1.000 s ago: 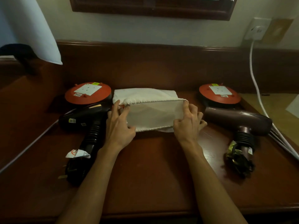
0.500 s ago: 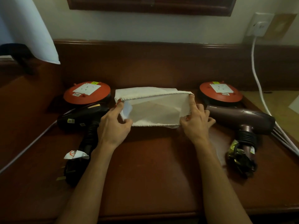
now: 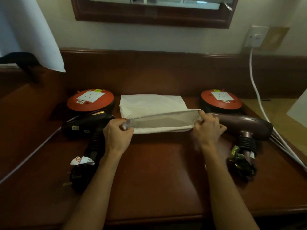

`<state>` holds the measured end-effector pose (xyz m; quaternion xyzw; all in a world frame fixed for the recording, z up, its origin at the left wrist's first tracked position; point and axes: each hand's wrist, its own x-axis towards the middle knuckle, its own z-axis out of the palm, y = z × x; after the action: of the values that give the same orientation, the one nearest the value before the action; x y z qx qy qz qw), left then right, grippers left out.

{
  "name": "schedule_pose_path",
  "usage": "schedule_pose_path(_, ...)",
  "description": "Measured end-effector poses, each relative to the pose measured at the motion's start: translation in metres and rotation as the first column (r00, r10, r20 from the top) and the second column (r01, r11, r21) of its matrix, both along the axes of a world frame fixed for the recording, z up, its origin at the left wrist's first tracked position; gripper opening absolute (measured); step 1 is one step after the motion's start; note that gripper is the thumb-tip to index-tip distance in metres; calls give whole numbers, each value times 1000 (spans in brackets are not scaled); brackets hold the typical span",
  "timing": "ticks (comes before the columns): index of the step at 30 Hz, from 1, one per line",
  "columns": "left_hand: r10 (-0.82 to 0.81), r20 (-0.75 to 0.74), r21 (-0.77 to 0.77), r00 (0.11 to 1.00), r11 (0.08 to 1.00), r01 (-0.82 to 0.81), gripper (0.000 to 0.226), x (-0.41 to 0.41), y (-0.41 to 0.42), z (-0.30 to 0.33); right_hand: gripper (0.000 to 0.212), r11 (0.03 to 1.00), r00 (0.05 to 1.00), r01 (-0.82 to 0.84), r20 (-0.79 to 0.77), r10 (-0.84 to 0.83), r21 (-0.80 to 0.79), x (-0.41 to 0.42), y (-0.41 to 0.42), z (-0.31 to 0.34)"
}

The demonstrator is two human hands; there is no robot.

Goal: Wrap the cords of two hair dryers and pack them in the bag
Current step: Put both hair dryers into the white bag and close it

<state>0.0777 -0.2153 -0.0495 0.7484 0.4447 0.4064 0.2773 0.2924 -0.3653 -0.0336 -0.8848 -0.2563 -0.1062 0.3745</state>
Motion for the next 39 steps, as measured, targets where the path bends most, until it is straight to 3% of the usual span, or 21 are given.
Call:
schedule_pose_path(2,-27,-122,23,992,999,30,8,-3,0,-9,33,998,999,-46,9,46,-36,-5,-11,1)
schedule_pose_path(6,-72,-213,207,974,971,117,21,-1,-24,-6,4,978,987,-146,42,154,-148,-8,-38,-2)
schedule_pose_path(7,-81,-233,245,969,959,140,22,0,-30,-5,6,971,984,-164,37,173,-175,-6,-46,-1)
schedule_pose_path(12,-115,-190,8,975,993,119,21,-3,-37,-3,13,933,947,-311,-140,289,-179,5,-82,18)
schedule_pose_path(17,-204,-354,22,913,974,226,4,-17,-25,-8,11,881,969,-244,-76,234,-405,15,-93,15)
schedule_pose_path(20,-234,-431,-9,872,967,255,4,-28,-19,-2,9,921,984,-131,67,167,-367,24,-108,10)
schedule_pose_path(22,-210,-539,16,815,966,260,9,-30,-22,9,21,967,988,17,154,23,-255,33,-118,8)
schedule_pose_path(26,-213,-694,142,688,896,420,26,2,-53,32,71,972,967,177,-155,-201,-152,56,-120,11)
schedule_pose_path(31,-320,-749,164,580,758,631,34,69,-89,23,102,966,926,168,-303,-223,-197,62,-117,7)
schedule_pose_path(34,-380,-707,79,596,795,601,20,92,-87,10,106,975,911,96,-376,-167,-199,59,-122,3)
schedule_pose_path(39,-436,-641,17,632,815,579,15,101,-74,1,102,985,915,-78,-404,10,-152,53,-142,3)
